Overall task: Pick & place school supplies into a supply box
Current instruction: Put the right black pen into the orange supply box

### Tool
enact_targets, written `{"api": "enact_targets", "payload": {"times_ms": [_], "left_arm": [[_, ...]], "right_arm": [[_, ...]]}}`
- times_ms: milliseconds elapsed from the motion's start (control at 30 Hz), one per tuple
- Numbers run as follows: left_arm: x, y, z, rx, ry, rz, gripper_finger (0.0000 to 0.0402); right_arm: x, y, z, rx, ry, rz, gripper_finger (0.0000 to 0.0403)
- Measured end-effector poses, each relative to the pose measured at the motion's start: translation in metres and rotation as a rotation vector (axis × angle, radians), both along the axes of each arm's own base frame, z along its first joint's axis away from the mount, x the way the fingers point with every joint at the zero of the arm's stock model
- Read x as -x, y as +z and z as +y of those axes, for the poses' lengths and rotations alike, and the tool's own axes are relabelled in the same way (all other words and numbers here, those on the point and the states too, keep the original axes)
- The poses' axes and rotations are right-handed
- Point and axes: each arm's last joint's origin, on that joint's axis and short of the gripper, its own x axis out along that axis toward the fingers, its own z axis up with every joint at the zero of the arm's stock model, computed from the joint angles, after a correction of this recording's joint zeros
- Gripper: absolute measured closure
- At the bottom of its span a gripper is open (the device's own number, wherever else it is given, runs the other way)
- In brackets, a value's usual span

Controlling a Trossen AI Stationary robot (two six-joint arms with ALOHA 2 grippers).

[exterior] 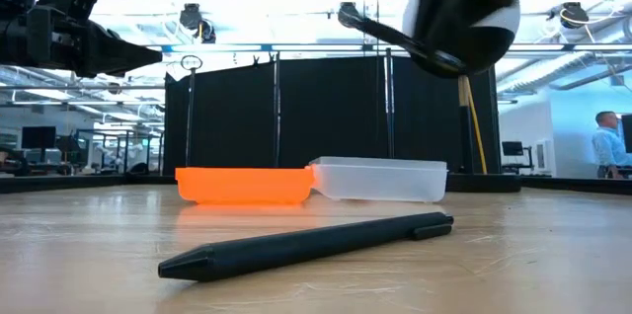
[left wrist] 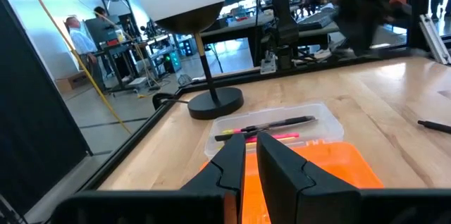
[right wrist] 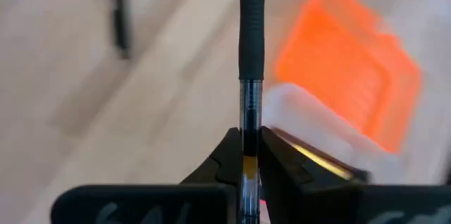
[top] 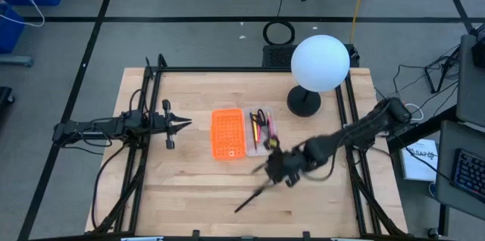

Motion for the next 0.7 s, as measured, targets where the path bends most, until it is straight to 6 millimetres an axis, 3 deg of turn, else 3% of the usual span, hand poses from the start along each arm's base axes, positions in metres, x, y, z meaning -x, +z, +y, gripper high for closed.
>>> {"api": "enact_targets", "payload": {"times_ms": [167,333,500,700], "left_arm": [[0.000,0.000,0.000,-0.004,0.000,0.001,0.0355],[0.000,0.000,0.000,-0.026,0.000,0.004,0.0355],[0.000,-0.001,0.000,-0.060,0.001,0.023,0.0355],[0.000,-0.003,0.000,-0.080,0.005,0.041,0.0355]], "right_arm": [[-0.009,0.025,-0.056,0.034,-0.107,-0.051,0.0381],[-0.026,0.037,-0.101,0.099,-0.165,0.027,0.0381],[-0.039,0.027,-0.124,0.209,-0.061,0.282,0.0381],[-0.050,0.009,-0.129,0.316,0.194,0.437,0.0381]]}}
